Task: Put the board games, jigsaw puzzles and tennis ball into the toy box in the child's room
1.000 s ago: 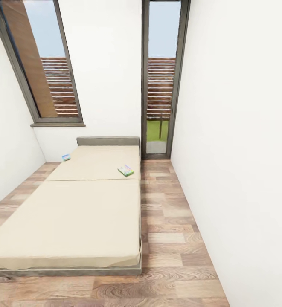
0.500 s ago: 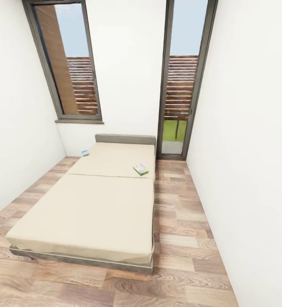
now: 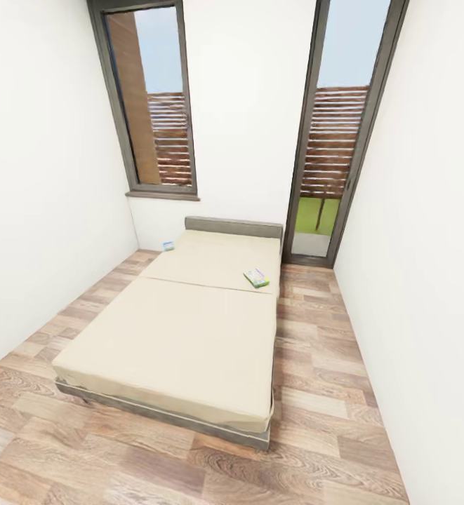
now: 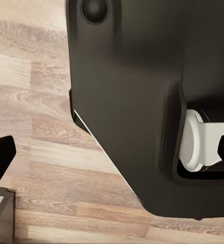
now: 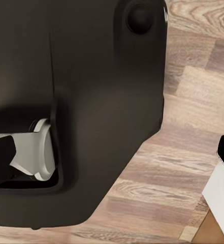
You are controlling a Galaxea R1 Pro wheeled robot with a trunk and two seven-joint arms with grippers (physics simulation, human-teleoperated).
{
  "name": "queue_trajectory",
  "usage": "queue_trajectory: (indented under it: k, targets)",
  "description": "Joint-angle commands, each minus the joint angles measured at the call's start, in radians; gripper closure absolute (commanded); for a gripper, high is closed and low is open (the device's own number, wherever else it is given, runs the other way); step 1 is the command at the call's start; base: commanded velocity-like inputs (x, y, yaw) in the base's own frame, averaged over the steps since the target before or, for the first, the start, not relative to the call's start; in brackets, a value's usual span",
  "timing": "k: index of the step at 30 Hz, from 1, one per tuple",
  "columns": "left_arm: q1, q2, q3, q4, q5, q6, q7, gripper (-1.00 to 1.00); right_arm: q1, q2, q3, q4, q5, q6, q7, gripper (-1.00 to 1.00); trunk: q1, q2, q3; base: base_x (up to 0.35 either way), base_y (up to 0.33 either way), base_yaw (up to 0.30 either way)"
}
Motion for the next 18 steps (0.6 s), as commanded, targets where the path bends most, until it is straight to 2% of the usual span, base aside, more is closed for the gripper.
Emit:
queue_trajectory:
  k: [1, 18]
  targets:
    - [0.0, 0.0, 0.0, 0.0, 0.0, -0.003, 0.0, -1.0, 0.0, 0.0, 0.0, 0.0, -0.001, -0.003, -0.002, -1.0, 0.0, -0.001, -0.002, 0.0, 0.0, 0.264]
    - [0.0, 0.0, 0.0, 0.0, 0.0, -0.003, 0.0, -1.0, 0.0, 0.001, 0.001, 0.0, -0.001, -0.003, -0.002, -1.0, 0.0, -0.001, -0.013, 0.0, 0.0, 0.264]
